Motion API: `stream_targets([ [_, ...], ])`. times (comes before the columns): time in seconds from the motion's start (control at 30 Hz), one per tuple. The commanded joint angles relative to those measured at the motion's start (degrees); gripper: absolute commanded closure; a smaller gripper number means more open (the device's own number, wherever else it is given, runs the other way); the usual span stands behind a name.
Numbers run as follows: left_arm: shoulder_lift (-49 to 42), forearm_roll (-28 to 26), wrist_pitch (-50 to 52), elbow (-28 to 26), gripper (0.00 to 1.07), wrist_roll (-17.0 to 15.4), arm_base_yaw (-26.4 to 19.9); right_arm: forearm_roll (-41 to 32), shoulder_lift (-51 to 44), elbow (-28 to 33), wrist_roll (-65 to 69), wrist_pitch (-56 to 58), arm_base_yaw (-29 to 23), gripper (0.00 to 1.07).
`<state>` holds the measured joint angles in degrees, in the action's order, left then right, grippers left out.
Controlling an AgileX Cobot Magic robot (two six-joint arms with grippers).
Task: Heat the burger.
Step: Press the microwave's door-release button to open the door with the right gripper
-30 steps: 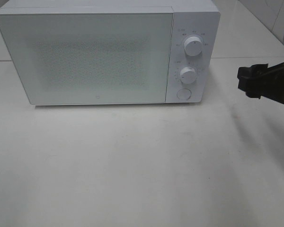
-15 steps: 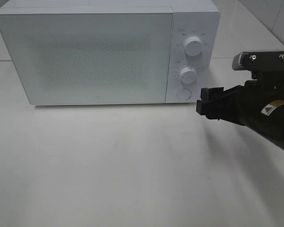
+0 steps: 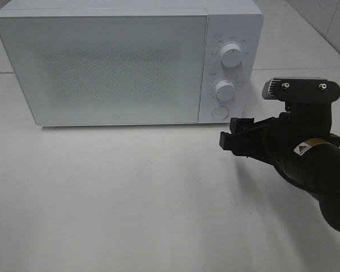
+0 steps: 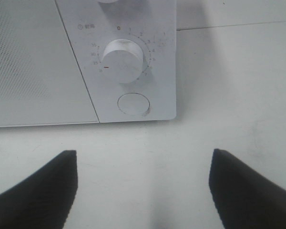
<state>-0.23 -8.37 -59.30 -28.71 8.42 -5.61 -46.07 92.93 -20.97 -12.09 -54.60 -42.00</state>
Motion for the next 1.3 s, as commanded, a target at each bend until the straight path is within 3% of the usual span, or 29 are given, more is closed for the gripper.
stream_targets([
  [0.03,-1.4,0.0,0.1,0.1,0.09,0.1,-0.1,-1.3,0.0,-0.1,4.6,-0.6,-0.2,0.32],
  [0.13,-1.4,0.0,0.1,0.1,0.09,0.1,-0.1,-1.6,0.0,-0.1,11.7,-0.6,-0.2,0.32],
  [0.2,-1.4,0.0,0.1,0.1,0.09,0.1,-0.1,-1.5,0.0,-0.1,24.6,0.1,-0.2,0.32],
  [0.43,-1.4,0.0,0.1,0.1,0.09,0.1,-0.1,-1.5,0.0,-0.1,42.1,1.3,-0.2,0.33],
  [0.57,-1.4,0.0,0.1,0.1,0.09,0.1,-0.1,-1.5,0.0,-0.1,55.7,2.6,-0.2,0.41],
  [0.67,-1.4,0.0,0.1,0.1,0.09,0.1,-0.1,-1.3,0.0,-0.1,58.0,2.9,-0.2,0.43],
  [0.73,-1.4,0.0,0.1,0.1,0.09,0.1,-0.1,-0.7,0.0,-0.1,66.1,3.8,-0.2,0.57],
  [0.8,-1.4,0.0,0.1,0.1,0.09,0.1,-0.1,-0.7,0.0,-0.1,68.0,4.0,-0.2,0.63],
  [0.83,-1.4,0.0,0.1,0.1,0.09,0.1,-0.1,-0.7,0.0,-0.1,70.8,4.1,-0.2,0.74],
  [0.87,-1.4,0.0,0.1,0.1,0.09,0.1,-0.1,-0.7,0.0,-0.1,70.8,4.1,-0.2,0.74],
  [0.93,-1.4,0.0,0.1,0.1,0.09,0.1,-0.1,-0.7,0.0,-0.1,72.5,4.1,-0.2,0.93],
  [0.97,-1.4,0.0,0.1,0.1,0.09,0.1,-0.1,-0.7,0.0,-0.1,72.5,4.1,-0.2,0.93],
  [1.0,-1.4,0.0,0.1,0.1,0.09,0.1,-0.1,-0.8,0.0,-0.1,73.3,4.1,-0.2,1.06],
  [1.3,-1.4,0.0,0.1,0.1,0.09,0.1,-0.1,-1.1,2.8,-1.7,76.8,3.3,-0.2,1.07],
])
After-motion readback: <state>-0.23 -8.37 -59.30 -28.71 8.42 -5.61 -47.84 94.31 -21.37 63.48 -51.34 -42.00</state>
